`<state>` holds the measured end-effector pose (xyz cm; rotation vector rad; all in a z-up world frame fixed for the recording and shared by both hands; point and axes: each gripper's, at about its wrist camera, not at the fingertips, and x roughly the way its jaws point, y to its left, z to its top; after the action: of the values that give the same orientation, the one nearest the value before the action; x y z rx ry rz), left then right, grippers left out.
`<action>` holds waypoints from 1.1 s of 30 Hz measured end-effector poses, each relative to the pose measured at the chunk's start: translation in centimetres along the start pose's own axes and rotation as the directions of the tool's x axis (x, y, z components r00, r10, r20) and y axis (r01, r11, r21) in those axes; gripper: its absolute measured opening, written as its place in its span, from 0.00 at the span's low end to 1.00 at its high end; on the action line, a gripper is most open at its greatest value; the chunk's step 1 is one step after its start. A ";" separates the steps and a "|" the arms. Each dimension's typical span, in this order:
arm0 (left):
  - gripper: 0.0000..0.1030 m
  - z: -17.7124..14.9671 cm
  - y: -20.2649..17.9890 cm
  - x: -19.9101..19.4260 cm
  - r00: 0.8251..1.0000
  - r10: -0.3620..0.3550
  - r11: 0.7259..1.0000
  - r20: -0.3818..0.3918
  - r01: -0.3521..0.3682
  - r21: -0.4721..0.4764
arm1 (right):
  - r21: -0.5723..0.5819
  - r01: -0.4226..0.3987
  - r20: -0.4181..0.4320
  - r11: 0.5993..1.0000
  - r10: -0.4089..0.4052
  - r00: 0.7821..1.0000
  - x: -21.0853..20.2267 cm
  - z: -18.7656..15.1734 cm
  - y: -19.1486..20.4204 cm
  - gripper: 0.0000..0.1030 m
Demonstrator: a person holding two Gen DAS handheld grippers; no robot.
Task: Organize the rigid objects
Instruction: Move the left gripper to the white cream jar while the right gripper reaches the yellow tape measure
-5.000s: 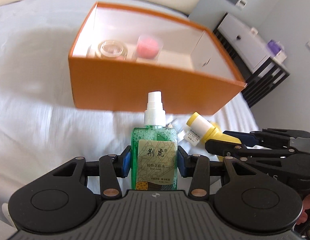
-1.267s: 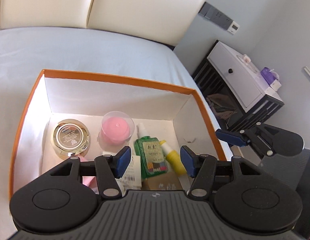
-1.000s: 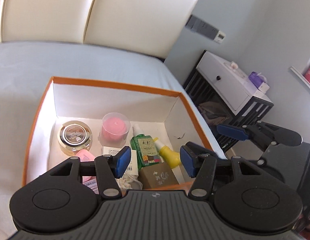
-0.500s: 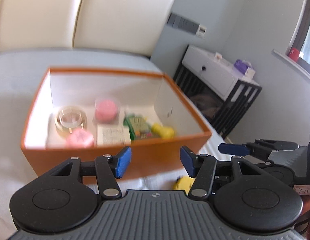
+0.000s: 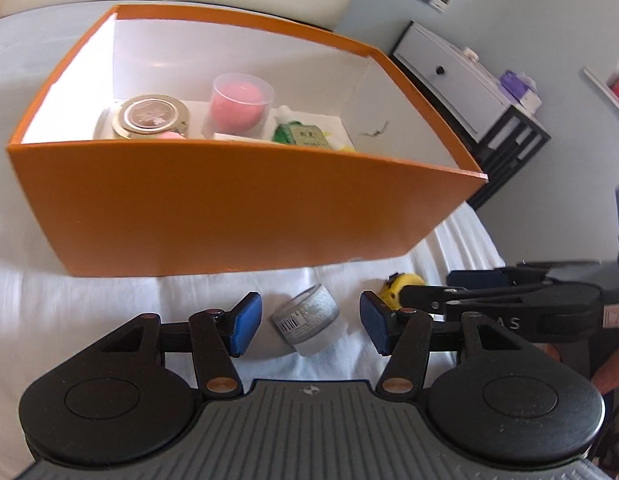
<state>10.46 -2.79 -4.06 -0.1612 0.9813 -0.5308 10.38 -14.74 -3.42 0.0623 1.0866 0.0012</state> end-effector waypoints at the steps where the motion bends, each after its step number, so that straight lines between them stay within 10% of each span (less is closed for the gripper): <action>1: 0.64 -0.1 -0.1 0.3 1.000 0.013 1.000 -0.027 -0.012 0.011 | -0.012 0.010 -0.007 1.000 -0.010 1.000 0.2 0.0 0.2 0.60; 7: 0.67 -0.8 -0.5 0.9 0.990 0.126 0.988 -0.061 -0.120 0.099 | -0.061 0.023 -0.061 0.998 -0.027 0.998 1.4 0.3 0.8 0.60; 14: 0.67 -1.2 -1.8 1.8 0.996 0.077 0.975 -0.054 -0.064 0.211 | -0.094 0.026 -0.118 0.995 -0.037 0.992 2.6 0.4 1.0 0.56; 23: 0.68 -2.1 -4.1 3.3 0.992 0.123 0.884 0.027 -0.122 0.452 | -0.047 -0.014 -0.129 0.999 0.008 0.992 2.7 0.6 0.3 0.56; 33: 0.51 -1.8 -4.3 4.5 0.991 0.132 0.882 0.002 -0.118 0.457 | -0.076 -0.012 -0.160 0.997 0.000 0.987 3.6 0.8 0.9 0.56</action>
<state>9.45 -8.52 -6.91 0.3327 0.8629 -0.6317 12.78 -13.79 -6.17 -0.0043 1.2457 0.0542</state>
